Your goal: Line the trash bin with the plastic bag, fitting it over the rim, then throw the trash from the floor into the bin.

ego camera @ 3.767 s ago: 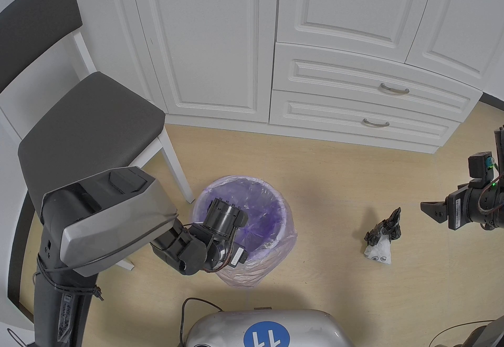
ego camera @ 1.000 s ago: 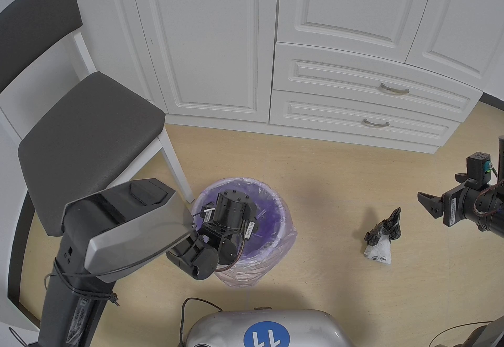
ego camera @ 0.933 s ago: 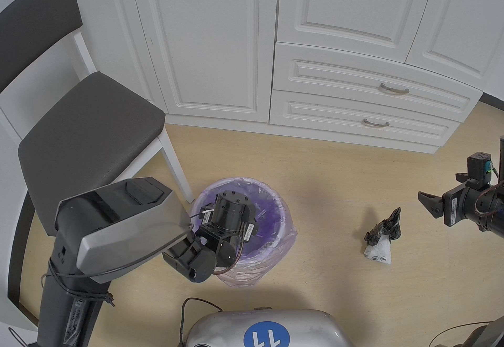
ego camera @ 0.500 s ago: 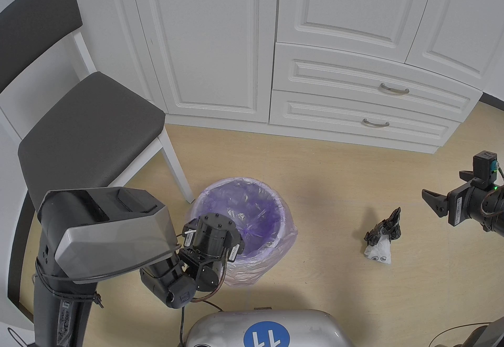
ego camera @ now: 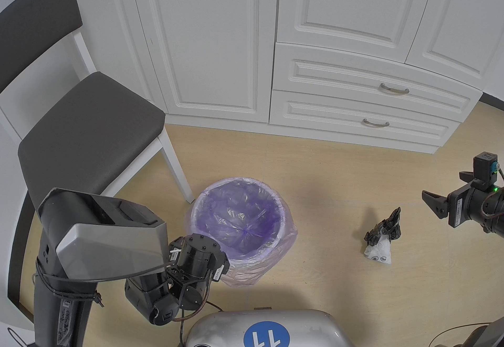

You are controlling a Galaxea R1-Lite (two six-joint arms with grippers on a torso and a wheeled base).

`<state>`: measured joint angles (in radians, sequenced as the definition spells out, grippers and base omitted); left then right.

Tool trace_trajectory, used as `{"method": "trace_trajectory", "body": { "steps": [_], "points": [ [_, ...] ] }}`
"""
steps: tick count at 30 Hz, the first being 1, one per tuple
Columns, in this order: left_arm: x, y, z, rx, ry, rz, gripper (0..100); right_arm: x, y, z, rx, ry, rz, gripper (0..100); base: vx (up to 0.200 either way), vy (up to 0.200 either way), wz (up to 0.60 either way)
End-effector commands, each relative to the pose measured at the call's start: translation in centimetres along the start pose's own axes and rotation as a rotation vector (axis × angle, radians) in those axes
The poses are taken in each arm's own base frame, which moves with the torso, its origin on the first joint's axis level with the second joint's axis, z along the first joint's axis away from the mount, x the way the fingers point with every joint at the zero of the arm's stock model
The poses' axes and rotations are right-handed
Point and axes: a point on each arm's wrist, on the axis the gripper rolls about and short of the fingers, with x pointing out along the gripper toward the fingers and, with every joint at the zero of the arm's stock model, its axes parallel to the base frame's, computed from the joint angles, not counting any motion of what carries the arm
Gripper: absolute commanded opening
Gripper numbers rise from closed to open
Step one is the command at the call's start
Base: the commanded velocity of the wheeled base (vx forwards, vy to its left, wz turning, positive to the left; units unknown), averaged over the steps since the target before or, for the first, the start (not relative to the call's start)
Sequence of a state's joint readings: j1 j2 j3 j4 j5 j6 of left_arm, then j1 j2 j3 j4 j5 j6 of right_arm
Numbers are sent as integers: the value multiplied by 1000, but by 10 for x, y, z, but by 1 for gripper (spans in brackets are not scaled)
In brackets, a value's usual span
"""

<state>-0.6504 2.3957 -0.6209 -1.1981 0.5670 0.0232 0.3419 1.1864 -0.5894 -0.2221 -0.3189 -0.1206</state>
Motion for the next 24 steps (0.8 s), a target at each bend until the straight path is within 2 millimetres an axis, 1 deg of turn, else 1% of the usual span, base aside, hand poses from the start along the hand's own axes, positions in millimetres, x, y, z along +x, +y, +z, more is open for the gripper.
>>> {"method": "trace_trajectory", "body": {
  "steps": [1,5,8,12,15,22,24],
  "points": [
    [-6,4,-12,20,27,0,100,-1,0,0,1,-3,0,100,0,0,0],
    [-5,6,-7,2,-2,4,100,-2,-1,1,2,-9,-1,100,0,0,0],
    [-8,8,-8,22,6,5,100,-3,-1,0,0,-11,-1,100,0,0,0],
    [-15,12,-22,67,57,0,100,-3,-1,1,-2,-14,-2,100,0,0,0],
    [-18,13,-27,74,75,-7,100,-3,-1,1,-2,-14,-2,100,0,0,0],
    [-16,15,-21,47,34,0,100,-3,-1,1,-3,-12,-1,100,0,0,0],
    [-18,19,-15,28,16,6,100,-3,-1,0,-4,-9,-1,100,0,0,0]
  ]
}}
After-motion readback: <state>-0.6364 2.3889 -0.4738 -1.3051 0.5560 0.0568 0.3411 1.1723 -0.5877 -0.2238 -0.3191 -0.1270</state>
